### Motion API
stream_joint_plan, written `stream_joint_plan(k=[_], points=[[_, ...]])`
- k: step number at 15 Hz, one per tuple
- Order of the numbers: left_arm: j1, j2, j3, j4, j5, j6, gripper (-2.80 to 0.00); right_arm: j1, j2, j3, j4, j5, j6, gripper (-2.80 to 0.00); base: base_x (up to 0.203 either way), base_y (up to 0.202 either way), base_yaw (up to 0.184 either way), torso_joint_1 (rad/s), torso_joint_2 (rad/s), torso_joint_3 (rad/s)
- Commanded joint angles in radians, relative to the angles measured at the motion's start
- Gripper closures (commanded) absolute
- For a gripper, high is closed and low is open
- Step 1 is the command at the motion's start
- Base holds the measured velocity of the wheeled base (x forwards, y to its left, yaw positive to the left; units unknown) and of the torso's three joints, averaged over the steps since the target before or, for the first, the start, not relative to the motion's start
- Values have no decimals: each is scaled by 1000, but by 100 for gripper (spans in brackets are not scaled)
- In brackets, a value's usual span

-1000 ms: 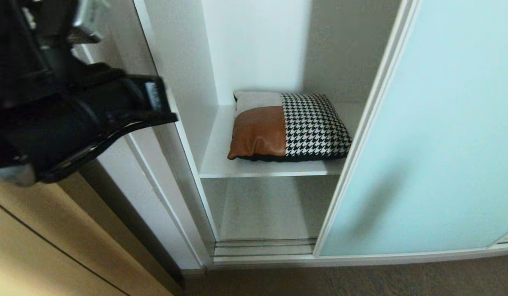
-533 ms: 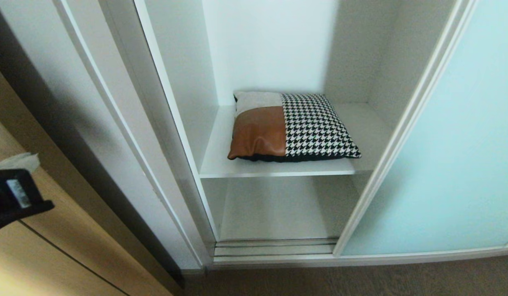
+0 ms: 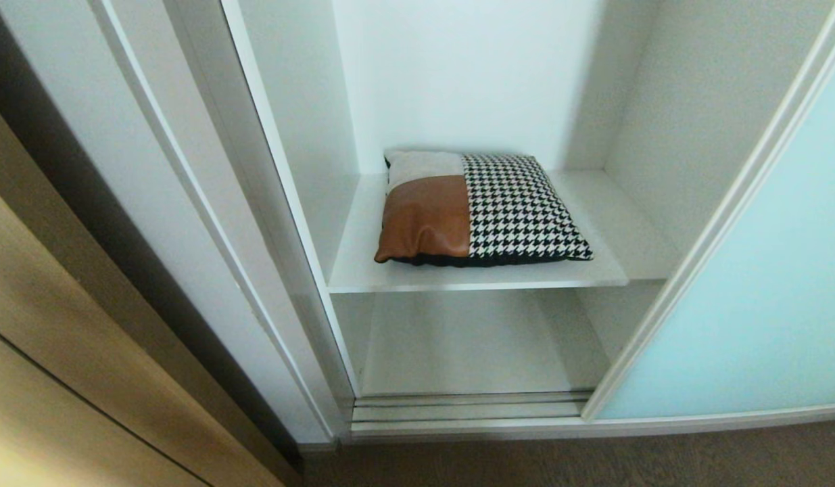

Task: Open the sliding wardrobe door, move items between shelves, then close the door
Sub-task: Open the door

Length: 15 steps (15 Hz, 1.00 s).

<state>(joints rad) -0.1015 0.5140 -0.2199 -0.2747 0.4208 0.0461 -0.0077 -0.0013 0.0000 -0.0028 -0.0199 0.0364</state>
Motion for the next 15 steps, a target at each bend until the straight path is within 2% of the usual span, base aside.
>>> stream_joint_plan(k=[1, 4, 8, 9, 11, 12, 15], points=[[20, -181, 57, 74, 2, 2, 0, 0, 1, 1, 0, 0, -1, 0, 0, 0, 0, 0, 0, 0], [77, -320, 121, 138, 1, 12, 0, 2, 1, 2, 0, 0, 0, 0, 0, 0, 0, 0, 0, 0], [101, -436, 212, 141, 1, 9, 0, 0, 1, 0, 0, 0, 0, 0, 0, 0, 0, 0, 0, 0], [101, -450, 210, 146, -17, -8, 0, 0, 1, 2, 0, 0, -1, 0, 0, 0, 0, 0, 0, 0], [101, -501, 213, 143, -114, -100, 0, 0, 1, 2, 0, 0, 0, 0, 0, 0, 0, 0, 0, 0], [101, -514, 216, 136, -124, -126, 0, 0, 1, 2, 0, 0, -1, 0, 0, 0, 0, 0, 0, 0], [101, -512, 216, 138, -144, -146, 0, 0, 1, 1, 0, 0, -1, 0, 0, 0, 0, 0, 0, 0]])
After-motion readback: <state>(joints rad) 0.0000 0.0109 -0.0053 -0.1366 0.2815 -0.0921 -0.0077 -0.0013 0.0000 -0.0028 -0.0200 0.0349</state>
